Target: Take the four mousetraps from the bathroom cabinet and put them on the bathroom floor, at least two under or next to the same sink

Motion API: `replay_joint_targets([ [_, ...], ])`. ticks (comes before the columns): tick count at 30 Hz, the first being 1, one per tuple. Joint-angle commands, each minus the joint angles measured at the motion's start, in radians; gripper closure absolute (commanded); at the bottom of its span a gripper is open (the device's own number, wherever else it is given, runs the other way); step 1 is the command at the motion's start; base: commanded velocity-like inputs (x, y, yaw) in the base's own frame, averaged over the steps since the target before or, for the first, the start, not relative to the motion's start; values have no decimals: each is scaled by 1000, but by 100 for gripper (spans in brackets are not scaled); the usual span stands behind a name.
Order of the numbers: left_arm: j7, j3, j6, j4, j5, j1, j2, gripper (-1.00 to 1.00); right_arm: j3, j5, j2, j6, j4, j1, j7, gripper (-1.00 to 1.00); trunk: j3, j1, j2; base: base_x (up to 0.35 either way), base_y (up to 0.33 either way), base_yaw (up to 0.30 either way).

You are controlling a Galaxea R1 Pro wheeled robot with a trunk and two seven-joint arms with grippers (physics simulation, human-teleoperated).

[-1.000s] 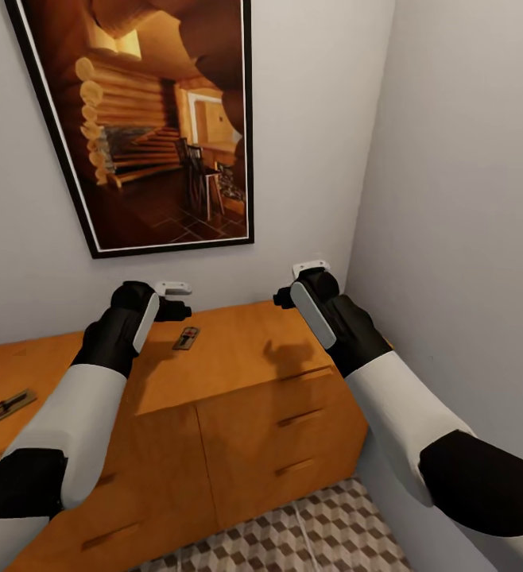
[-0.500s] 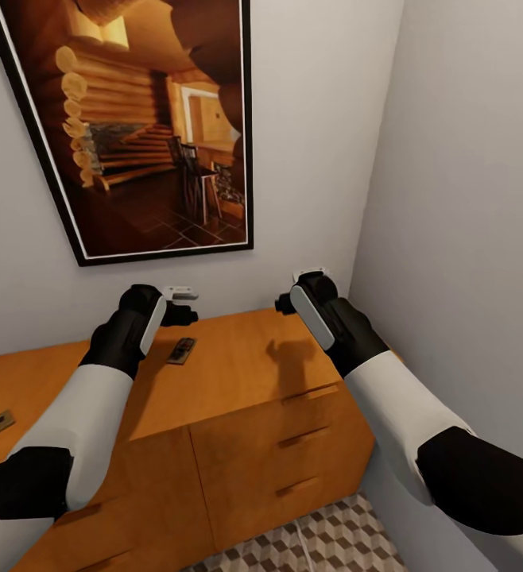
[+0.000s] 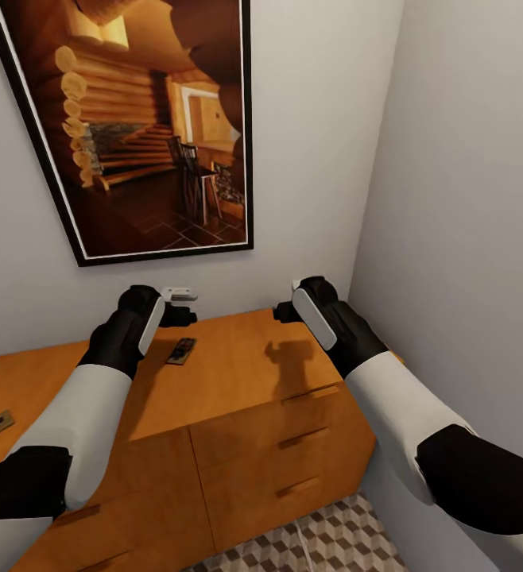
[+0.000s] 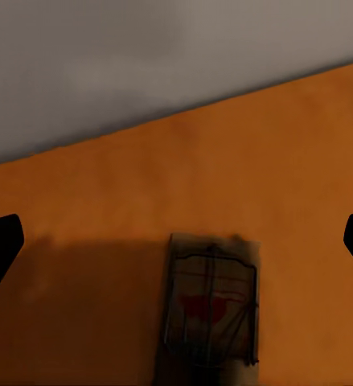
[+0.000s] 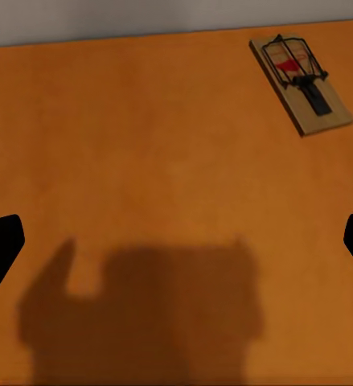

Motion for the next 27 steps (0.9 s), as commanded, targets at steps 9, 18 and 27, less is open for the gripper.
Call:
replay_joint_targets([
  [9,0,4,4,184,2,-36,15,-100,2,-14,-1,2,21,-2,-11,-100,-1,0,-1,0,0,0],
  [18,-1,4,3,279,2,-48,10,-100,2,-14,-2,2,28,-2,-11,-100,-1,0,-1,0,0,0],
  [27,-13,3,3,313,3,-48,-13,-100,2,-14,-2,2,28,-1,-11,-100,-1,0,-1,0,0,0],
])
